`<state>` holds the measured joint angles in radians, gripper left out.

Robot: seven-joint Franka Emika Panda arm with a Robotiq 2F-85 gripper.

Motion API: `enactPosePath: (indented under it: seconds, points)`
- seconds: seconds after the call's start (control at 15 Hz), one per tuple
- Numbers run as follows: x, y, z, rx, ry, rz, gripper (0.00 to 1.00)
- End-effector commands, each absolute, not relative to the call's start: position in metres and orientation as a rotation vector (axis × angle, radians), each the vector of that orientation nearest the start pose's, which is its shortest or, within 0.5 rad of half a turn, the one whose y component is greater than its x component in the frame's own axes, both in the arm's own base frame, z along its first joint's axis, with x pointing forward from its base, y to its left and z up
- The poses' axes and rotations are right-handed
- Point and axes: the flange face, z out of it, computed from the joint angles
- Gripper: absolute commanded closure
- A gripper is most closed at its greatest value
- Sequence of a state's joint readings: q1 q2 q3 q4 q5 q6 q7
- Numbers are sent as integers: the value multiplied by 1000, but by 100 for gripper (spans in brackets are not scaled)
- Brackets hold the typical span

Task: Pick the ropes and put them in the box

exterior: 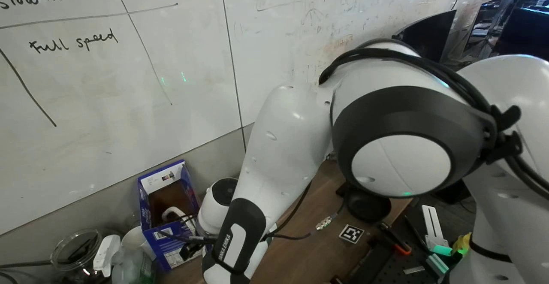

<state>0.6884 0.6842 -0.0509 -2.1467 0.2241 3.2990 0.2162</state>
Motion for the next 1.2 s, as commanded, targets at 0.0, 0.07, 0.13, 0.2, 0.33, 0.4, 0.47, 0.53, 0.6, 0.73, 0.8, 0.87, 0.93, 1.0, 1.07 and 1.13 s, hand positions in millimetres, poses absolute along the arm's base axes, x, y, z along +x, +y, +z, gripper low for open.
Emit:
enactPosePath:
  seconds: [0.0, 0.07, 0.13, 0.2, 0.33, 0.4, 0.47, 0.53, 0.6, 0.73, 0.8, 0.87, 0.93, 1.0, 1.07, 1.13]
  points:
    - [489, 336, 130, -2885, -267, -643, 0]
    - [489, 336, 130, -2887, -262, -640, 25]
    - [489, 336, 129, -2887, -260, -640, 25]
    - [490, 336, 128, -2886, -257, -640, 34]
    - [490, 336, 127, -2884, -254, -643, 50]
    - [490, 336, 126, -2885, -252, -643, 58]
    - [491, 336, 125, -2885, -251, -642, 65]
    - [491, 336, 124, -2886, -250, -641, 73]
    - [491, 337, 122, -2888, -250, -640, 81]
    - [492, 337, 121, -2898, -259, -634, 95]
    - [493, 337, 121, -2911, -268, -616, 98]
    - [493, 336, 123, -2938, -298, -584, 100]
    - [495, 335, 125, -2969, -304, -551, 97]
    - [498, 334, 132, -3016, -320, -533, 95]
    - [501, 332, 139, -3057, -351, -516, 96]
    - [504, 331, 151, -3095, -373, -523, 96]
